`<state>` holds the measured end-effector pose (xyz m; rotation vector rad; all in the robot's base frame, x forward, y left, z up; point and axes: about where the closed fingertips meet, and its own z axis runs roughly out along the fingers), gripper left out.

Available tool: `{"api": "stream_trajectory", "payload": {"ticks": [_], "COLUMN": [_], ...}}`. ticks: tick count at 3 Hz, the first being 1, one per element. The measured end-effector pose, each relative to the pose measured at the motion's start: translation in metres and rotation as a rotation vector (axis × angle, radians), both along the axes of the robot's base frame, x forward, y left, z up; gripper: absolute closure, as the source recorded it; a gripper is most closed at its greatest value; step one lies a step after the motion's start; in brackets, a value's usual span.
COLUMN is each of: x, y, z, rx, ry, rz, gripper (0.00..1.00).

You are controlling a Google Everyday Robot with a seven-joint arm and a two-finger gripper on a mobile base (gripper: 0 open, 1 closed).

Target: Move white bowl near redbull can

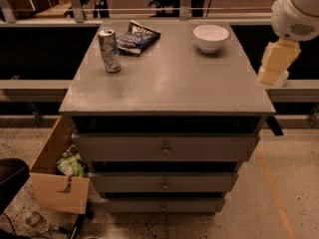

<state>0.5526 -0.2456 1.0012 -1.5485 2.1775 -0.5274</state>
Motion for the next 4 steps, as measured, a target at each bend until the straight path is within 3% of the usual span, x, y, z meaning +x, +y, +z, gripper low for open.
{"api": "stream_trajectory", "payload": {"ticks": [1,2,3,4], "x": [0.066,0.121,0.179,0.179], "y": [-0.026,-0.049,-0.049,-0.049], "z": [0.017,0.004,-0.041,-0.041], "rx": [-0.031,-0.015,0.072,0.072], "ry": [-0.121,-0.131,-0.064,-0.065], "rz": [0.002,0.037,0.082,0.082], "gripper": [0.0,0.0,0.0,0.0]}}
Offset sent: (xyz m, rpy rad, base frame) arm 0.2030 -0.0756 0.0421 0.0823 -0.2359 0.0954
